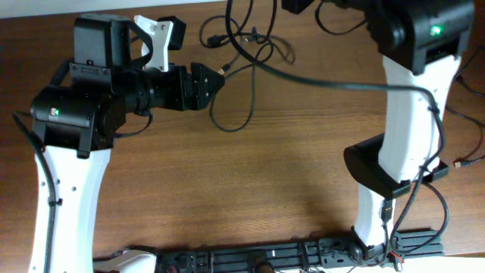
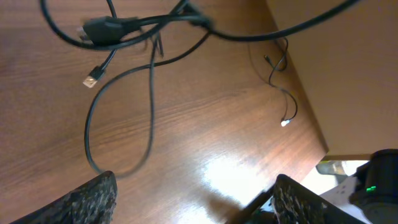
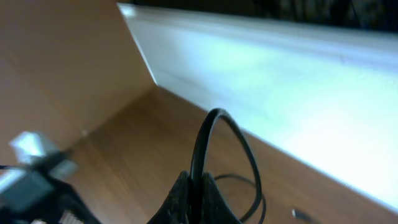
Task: Untangle cables
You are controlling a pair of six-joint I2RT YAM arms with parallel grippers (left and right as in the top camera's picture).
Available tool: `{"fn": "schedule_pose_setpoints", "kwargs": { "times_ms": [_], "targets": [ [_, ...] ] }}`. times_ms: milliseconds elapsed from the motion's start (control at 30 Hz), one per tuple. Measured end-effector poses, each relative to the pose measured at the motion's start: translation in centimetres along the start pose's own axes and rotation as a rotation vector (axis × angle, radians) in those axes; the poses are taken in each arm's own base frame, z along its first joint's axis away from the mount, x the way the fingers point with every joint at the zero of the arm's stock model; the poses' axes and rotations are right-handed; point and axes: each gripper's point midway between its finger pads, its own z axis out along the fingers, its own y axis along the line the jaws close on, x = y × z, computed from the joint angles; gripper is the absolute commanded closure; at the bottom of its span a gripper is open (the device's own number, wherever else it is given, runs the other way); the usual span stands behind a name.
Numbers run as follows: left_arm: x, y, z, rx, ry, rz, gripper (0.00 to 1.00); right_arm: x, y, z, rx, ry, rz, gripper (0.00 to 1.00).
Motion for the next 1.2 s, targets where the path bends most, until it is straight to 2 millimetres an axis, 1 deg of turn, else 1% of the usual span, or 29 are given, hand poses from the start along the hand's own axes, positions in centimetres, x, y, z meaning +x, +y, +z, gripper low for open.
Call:
{"fn": "schedule_pose_setpoints", "kwargs": {
  "times_ms": [133, 200, 267, 333, 400, 433, 467, 600, 733, 833, 900, 1000, 1100, 1200],
  "targets": [
    [0.1, 0.1, 0.0, -0.006, 0.005, 0.027, 0.19, -1.9, 2.0, -1.2, -0.075, -0.068, -0.058, 0.96],
    [0.3, 0.3, 0.0, -0.015, 0.009, 0.033, 0.20, -2.2, 2.6, -1.5, -0.099, -0.081, -0.070, 0.96],
    [0.3, 0.9, 0.0, -0.053, 0.011, 0.034, 0.19, -2.4, 3.2, -1.6, -0.131, -0.091, -0.080, 0.96],
    [0.2, 2.0, -0.1, -0.114, 0.002, 0.038, 0.19, -3.3, 3.9, -1.8, -0.168, -0.124, -0.109, 0.96],
    [0.1, 2.5, -0.2, -0.146, -0.003, 0.040, 0.20, -4.4, 4.3, -2.1, -0.186, -0.169, -0.146, 0.96],
    [0.0, 2.7, -0.2, -0.158, -0.006, 0.041, 0.20, -4.5, 4.4, -2.1, -0.188, -0.174, -0.148, 0.96],
    [0.0, 2.9, -0.2, -0.166, -0.007, 0.042, 0.19, -5.0, 4.6, -2.2, -0.197, -0.195, -0.164, 0.96],
    [-0.1, 3.2, -0.2, -0.185, -0.009, 0.043, 0.19, -6.1, 5.0, -2.5, -0.216, -0.235, -0.140, 0.96],
    [0.0, 3.6, 0.4, -0.188, 0.007, 0.035, 0.21, -6.4, 5.1, -2.7, -0.226, -0.244, -0.100, 0.96],
    [-0.2, 4.2, 1.9, -0.187, 0.034, 0.034, 0.24, -6.6, 4.9, -2.6, -0.219, -0.245, -0.047, 0.96],
    [-0.2, 4.0, 3.0, -0.175, 0.051, 0.065, 0.23, -6.7, 4.5, -2.6, -0.201, -0.246, -0.009, 0.96],
    [0.1, 3.4, 4.0, -0.157, 0.074, 0.099, 0.23, -6.8, 4.0, -2.5, -0.173, -0.250, 0.019, 0.96],
    [0.2, 3.0, 4.2, -0.148, 0.082, 0.114, 0.22, -7.0, 2.9, -2.4, -0.111, -0.260, 0.055, 0.96],
    [0.3, 3.0, 4.2, -0.148, 0.083, 0.117, 0.21, -7.7, 1.9, -2.5, -0.064, -0.293, 0.116, 0.96]
  ]
}}
